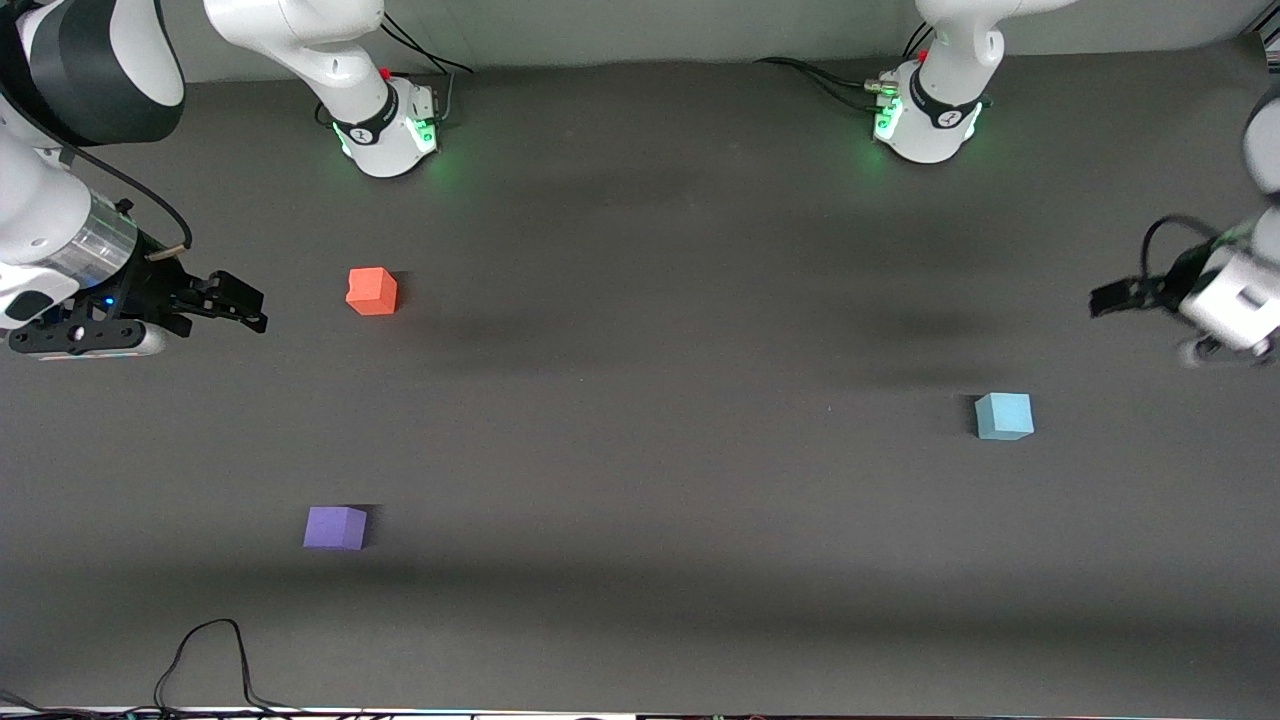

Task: Place blue block between orange and purple blocks
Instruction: 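Reach the left gripper down toward the light blue block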

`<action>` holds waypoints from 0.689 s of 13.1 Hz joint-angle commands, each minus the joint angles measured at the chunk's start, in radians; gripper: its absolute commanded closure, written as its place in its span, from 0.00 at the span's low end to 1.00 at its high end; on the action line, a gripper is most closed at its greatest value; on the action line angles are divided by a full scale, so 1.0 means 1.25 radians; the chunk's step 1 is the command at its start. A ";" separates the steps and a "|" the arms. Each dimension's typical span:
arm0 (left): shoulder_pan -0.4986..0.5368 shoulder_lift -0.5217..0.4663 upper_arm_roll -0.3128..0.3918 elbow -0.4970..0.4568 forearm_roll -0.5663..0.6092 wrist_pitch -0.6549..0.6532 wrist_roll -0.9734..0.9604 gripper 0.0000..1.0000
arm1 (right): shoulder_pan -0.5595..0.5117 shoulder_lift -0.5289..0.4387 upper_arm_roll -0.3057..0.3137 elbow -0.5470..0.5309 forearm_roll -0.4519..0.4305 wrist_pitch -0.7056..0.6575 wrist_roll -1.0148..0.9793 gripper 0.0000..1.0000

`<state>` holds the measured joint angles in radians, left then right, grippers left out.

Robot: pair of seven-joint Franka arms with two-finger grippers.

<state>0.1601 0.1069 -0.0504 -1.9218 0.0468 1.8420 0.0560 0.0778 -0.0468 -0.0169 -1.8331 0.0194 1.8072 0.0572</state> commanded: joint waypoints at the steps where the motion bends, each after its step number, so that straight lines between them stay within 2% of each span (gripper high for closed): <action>1: -0.010 0.131 -0.005 0.024 -0.009 0.094 0.001 0.00 | 0.004 -0.012 -0.007 -0.007 0.021 0.008 -0.022 0.00; 5: -0.013 0.251 -0.019 0.023 -0.020 0.221 -0.003 0.00 | 0.004 -0.012 -0.007 -0.007 0.021 0.008 -0.022 0.00; 9: -0.024 0.316 -0.019 0.017 -0.021 0.285 -0.002 0.00 | 0.004 -0.012 -0.007 -0.009 0.021 0.008 -0.022 0.00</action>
<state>0.1456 0.4782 -0.0832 -1.9135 0.0308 2.1798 0.0547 0.0778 -0.0473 -0.0170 -1.8329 0.0195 1.8072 0.0570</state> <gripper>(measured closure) 0.000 0.000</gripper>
